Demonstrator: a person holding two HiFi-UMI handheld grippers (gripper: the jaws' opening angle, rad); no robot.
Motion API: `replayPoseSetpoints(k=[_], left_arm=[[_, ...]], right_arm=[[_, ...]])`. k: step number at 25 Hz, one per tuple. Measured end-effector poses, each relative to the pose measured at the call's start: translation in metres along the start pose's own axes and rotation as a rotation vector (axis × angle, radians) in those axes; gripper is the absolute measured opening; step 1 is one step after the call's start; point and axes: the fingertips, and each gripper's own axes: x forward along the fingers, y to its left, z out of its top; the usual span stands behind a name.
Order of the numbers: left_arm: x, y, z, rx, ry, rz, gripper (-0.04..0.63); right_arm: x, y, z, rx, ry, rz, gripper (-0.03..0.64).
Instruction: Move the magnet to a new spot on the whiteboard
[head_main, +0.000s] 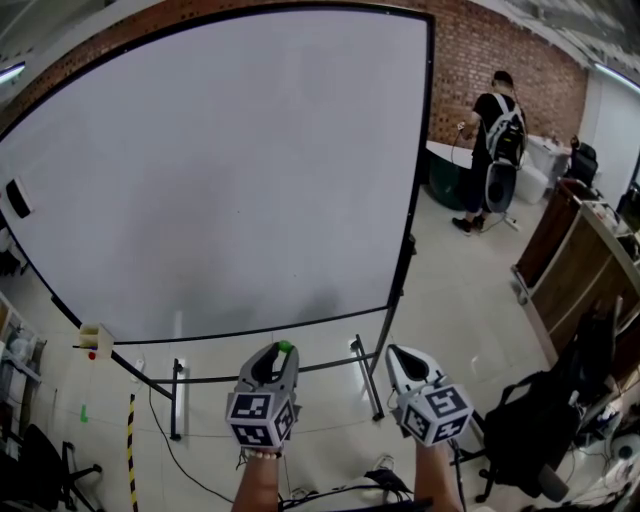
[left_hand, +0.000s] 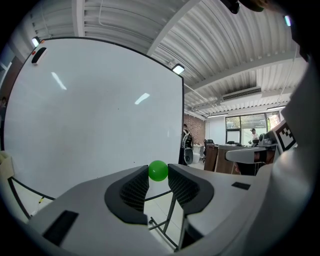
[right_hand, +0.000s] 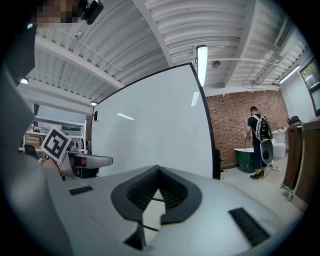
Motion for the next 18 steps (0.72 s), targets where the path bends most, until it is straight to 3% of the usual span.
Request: replayPoseSetpoints(k=[10,18], left_arm=[[0.046,-0.007,0.041,0.072,-0.033,-0.003,0.123],[0.101,-0.015,0.13,0.217,-0.136,0.032,0.122]], right_arm=[[0.011,-0.035,0.013,0.009,-0.026,-0.007,0.018],[0.016,-0.071,0.019,0.023,-0.043,-0.014,0.018]])
